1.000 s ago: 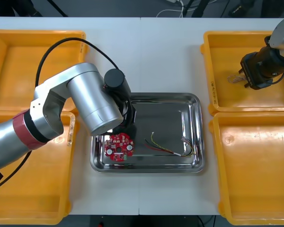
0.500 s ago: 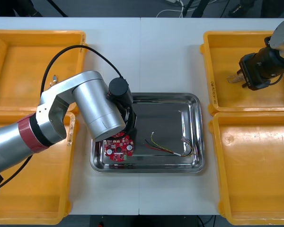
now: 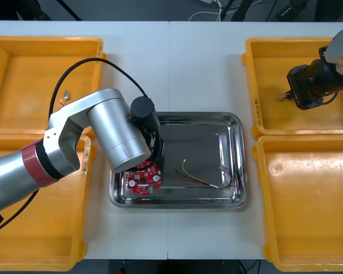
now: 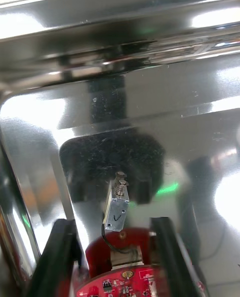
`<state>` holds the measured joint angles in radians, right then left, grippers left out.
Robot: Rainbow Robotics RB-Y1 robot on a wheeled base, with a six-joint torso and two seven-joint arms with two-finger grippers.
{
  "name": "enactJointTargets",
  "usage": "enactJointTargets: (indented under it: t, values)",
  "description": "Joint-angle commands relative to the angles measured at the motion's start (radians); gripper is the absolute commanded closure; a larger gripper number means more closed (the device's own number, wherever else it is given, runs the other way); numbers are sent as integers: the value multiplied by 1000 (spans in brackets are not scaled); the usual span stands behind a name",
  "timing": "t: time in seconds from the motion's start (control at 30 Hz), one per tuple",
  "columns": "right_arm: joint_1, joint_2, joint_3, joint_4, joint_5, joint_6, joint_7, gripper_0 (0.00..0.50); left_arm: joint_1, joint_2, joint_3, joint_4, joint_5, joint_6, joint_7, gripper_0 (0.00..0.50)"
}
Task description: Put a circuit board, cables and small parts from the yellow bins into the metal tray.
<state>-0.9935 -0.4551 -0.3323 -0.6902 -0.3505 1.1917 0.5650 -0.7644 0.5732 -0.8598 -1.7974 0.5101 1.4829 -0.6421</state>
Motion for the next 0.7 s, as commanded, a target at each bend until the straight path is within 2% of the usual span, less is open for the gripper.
enactJointTargets:
  t: [0.03,0.2,0.47,0.7]
  values:
    - [27,-4,27,-6,-8,-4,-34,500,10,-22,-8,-7,-13,-18,22,0]
    - [21,-14,25,-35,-8,22,-31,500,8,-22,-7,-7,-16,-23,24,0]
    - [23,-42,27,-186,-5,229,-24,500,-3,-15,19,-7,-22,-26,12,0]
    - [21,-48,30,-308,8,364,6,500,-49,-9,88,-8,42,14,-33,0]
